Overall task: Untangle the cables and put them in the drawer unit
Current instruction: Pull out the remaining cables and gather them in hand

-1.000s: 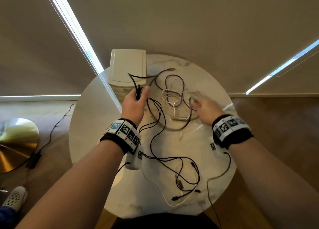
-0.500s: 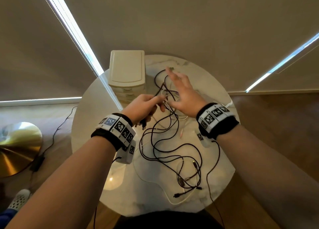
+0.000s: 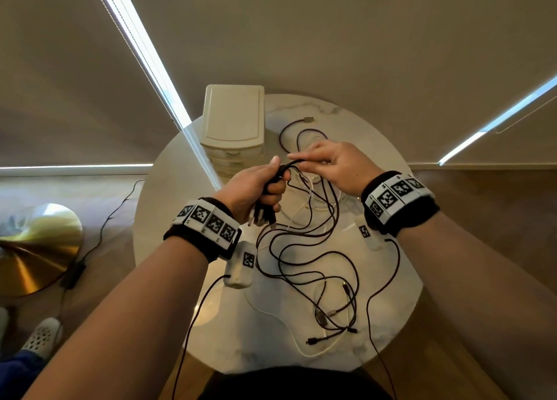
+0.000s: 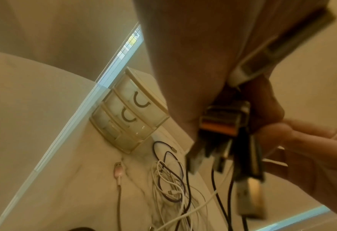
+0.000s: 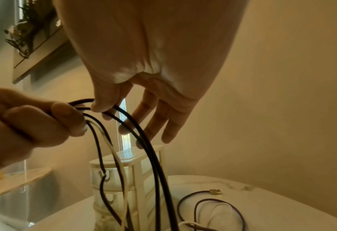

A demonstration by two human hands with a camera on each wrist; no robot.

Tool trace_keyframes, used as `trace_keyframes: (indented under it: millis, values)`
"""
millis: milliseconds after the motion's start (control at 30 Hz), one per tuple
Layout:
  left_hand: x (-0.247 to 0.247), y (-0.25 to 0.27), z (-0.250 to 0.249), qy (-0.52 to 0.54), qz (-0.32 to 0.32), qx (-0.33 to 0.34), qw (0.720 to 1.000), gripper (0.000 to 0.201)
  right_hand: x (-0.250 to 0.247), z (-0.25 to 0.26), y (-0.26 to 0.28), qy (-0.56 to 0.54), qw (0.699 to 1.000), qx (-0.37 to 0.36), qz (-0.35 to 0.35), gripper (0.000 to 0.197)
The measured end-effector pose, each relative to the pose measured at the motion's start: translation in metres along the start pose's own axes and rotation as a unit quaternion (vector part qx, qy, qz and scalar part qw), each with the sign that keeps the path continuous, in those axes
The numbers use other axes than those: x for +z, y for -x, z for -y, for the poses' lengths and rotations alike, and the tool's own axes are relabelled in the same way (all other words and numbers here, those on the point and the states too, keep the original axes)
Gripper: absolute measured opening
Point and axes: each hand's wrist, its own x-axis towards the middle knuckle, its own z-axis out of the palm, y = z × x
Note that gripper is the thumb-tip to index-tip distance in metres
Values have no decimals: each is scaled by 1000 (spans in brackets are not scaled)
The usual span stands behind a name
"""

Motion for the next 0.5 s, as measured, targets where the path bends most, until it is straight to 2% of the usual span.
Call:
trace_keyframes:
  millis: [167,267,333,433,500]
  values:
    - [15,-1,-7,-45,10,-18,999,51,4,0,-1,-22,1000,-15,-17,21]
    - [22,-3,-15,-56,16,0,998,42,13,4,-1,-96,995,-8,-14,19]
    - [22,-5,-21,-23,5,30,999,36,20,7,1,-155,987,26,-17,36]
    - [20,-10,-25,-35,-60,73,995,36,30,3,0,-241,964,114,-12,64]
    - [18,-14,-24,-27,-99,109,989,37,35,-6,0,-262,955,138,-7,57]
